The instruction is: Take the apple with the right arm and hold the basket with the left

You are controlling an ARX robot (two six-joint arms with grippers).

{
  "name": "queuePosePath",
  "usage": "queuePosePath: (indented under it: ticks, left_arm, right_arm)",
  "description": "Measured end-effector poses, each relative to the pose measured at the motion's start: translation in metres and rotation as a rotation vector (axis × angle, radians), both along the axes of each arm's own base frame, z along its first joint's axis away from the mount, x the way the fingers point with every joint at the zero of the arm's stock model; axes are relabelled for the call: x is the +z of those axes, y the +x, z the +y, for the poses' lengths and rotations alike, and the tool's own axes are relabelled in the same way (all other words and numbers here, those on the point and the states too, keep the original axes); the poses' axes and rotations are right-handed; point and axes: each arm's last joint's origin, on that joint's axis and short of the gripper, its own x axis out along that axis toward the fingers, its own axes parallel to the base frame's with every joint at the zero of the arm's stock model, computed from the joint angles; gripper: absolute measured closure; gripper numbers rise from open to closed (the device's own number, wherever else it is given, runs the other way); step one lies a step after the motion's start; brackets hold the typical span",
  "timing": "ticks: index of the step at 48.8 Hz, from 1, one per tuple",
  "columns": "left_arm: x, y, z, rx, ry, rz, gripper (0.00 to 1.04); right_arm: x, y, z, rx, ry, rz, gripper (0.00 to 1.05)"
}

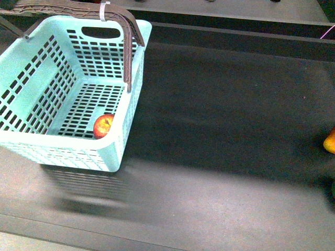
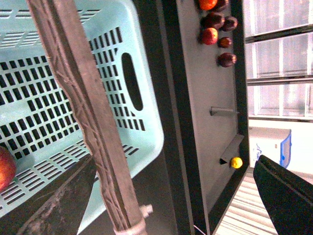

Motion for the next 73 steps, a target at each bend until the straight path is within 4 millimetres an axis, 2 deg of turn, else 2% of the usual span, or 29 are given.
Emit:
queuePosePath:
  ticks: [5,11,16,19,24,33,50,56,67,73]
  left_arm:
    - [0.02,-0.025,-0.004,-0.025,0.011,-0.067,0.07]
    - [0.012,-0.055,0.003,-0.172,0.446,-0.396,0.29]
    - [-0.001,-0.082,0.016,-0.244,0.832,-0.467,0.46]
    - [-0.007,-0.096,0.023,-0.269,0.978,-0.466,0.55]
    - [-0.018,-0.121,0.034,-0.299,1.127,-0.448,0.73]
    - [-0.033,-0.151,0.043,-0.335,1.196,-0.431,1.01]
    - [-0.049,-0.197,0.057,-0.334,1.214,-0.429,1.01]
    - [-0.054,-0.214,0.067,-0.331,1.218,-0.424,1.01]
    - [-0.059,-0.233,0.068,-0.334,1.217,-0.424,1.01]
    - [-0.071,-0.245,0.068,-0.339,1.218,-0.421,1.01]
  right_arm:
    - [0.0,0.0,0.0,0.0,0.0,0.0,0.09]
    - [0.0,0.0,0.0,0.0,0.0,0.0,0.09]
    - [0.0,0.0,0.0,0.0,0.0,0.0,0.09]
    - [0.0,0.0,0.0,0.0,0.0,0.0,0.09]
    - [0.0,0.0,0.0,0.0,0.0,0.0,0.09]
    - [0.0,0.0,0.0,0.0,0.0,0.0,0.09]
    - [0.0,0.0,0.0,0.0,0.0,0.0,0.09]
    - [0.0,0.0,0.0,0.0,0.0,0.0,0.09]
    - [0.0,0.0,0.0,0.0,0.0,0.0,0.09]
    - [0.0,0.0,0.0,0.0,0.0,0.0,0.09]
